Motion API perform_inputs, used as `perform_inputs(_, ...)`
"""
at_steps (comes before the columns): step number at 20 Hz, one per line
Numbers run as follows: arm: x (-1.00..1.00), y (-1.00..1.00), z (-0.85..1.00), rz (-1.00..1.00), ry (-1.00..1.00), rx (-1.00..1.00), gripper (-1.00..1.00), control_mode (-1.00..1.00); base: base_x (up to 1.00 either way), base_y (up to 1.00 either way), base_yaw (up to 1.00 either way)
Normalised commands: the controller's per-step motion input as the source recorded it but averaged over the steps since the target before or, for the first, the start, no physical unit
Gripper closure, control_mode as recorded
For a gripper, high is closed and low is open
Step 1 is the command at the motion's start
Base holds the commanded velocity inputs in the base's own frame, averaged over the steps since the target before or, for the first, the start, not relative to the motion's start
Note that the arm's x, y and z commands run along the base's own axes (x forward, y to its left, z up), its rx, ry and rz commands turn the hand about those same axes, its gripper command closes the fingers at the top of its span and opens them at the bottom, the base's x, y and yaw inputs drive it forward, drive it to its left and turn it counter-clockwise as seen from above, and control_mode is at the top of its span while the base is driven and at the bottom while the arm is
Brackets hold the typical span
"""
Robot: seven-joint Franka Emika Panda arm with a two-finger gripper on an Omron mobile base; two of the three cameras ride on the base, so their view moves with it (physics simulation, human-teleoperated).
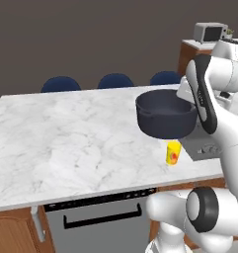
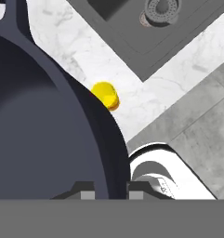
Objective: Pick the cup and pot and place them in the sink. Then turn on the water.
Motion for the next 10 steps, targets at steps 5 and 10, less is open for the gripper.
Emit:
perform_inputs(5,0.0,0.0,0.0,0.0,0.0,0.0,1.0,1.0,-0.4,-0.7,0.0)
perform_inputs(10,0.0,0.0,0.0,0.0,0.0,0.0,1.0,1.0,-0.07,-0.83,0.0)
